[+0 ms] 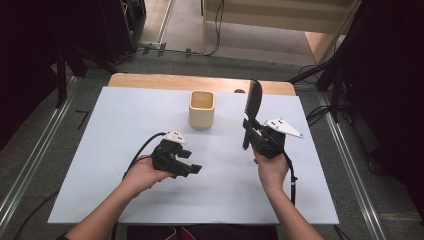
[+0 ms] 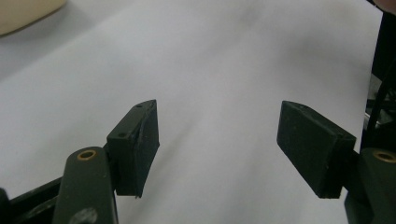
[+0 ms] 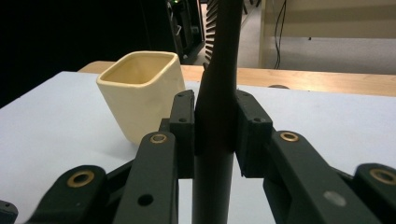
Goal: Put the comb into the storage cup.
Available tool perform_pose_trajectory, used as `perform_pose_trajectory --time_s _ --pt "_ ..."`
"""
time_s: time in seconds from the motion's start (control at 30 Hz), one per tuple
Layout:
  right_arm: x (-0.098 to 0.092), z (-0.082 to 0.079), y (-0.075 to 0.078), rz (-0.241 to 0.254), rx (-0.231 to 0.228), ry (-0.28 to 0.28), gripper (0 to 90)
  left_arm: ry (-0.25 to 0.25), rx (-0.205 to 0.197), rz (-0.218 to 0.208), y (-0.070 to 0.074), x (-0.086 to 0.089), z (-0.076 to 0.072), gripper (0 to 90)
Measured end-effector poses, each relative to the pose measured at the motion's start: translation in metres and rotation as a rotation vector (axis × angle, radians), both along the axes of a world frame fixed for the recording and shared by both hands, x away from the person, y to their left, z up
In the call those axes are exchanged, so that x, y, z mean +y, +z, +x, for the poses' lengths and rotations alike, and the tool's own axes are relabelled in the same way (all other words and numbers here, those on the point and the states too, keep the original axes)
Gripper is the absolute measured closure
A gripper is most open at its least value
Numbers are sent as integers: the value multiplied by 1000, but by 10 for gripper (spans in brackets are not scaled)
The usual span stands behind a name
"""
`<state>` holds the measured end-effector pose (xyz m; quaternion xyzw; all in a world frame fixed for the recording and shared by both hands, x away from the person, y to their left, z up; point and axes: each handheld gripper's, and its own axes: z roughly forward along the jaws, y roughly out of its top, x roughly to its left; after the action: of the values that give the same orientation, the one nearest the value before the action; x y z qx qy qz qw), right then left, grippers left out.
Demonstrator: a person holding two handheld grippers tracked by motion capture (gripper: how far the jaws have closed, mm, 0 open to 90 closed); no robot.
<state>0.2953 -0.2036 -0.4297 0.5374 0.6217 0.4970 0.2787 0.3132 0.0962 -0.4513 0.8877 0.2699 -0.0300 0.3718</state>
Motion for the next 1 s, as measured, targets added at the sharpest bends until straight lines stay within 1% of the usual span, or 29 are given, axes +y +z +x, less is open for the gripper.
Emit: perform_pose_trajectory --time_s 0.1,0.23,0.4,0.47,0.57,0.6,0.83,1.0 --pt "2 -1 2 3 -14 18 699 4 -3 4 -1 4 -2 307" --pt "6 1 3 1 -9 30 698 12 5 13 -3 11 -3 307" --pt "10 4 2 3 -2 46 698 27 -1 15 -3 20 -5 307" --pt "12 5 3 4 1 49 698 41 0 13 -3 24 -6 307" --pt "14 6 4 2 -18 55 698 61 -4 11 -3 30 -7 307" --pt "15 7 4 10 -13 57 698 64 -8 15 -4 32 -8 307" --pt "19 13 4 23 -6 79 698 95 -7 19 -5 45 -12 308" --pt "25 17 5 21 -3 97 698 128 -5 15 -5 55 -15 307"
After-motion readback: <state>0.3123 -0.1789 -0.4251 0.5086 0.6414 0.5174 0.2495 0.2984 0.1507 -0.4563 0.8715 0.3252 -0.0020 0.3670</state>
